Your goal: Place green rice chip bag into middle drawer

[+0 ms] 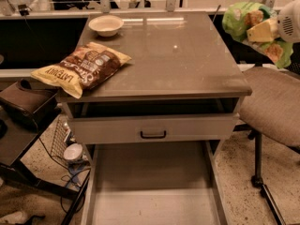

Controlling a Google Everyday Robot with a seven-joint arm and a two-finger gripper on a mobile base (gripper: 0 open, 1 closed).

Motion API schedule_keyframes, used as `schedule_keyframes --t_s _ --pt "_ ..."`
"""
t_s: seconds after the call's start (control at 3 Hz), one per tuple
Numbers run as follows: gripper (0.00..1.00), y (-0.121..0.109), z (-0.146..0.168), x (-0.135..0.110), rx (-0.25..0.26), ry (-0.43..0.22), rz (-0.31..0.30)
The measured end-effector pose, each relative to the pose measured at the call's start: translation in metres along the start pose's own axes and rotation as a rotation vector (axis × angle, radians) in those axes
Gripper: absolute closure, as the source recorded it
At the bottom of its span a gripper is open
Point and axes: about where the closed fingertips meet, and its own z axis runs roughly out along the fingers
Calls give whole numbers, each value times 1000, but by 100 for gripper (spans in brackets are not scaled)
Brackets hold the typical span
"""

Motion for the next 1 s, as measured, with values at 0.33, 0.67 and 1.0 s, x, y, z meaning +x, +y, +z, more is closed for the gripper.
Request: schedule_keyframes --t_s 0.33,0.67,1.0 --pt "100 5 3 7 -19 3 11" --pt "100 6 -2 29 -51 9 26" --pt "100 27 5 110 -201 81 83"
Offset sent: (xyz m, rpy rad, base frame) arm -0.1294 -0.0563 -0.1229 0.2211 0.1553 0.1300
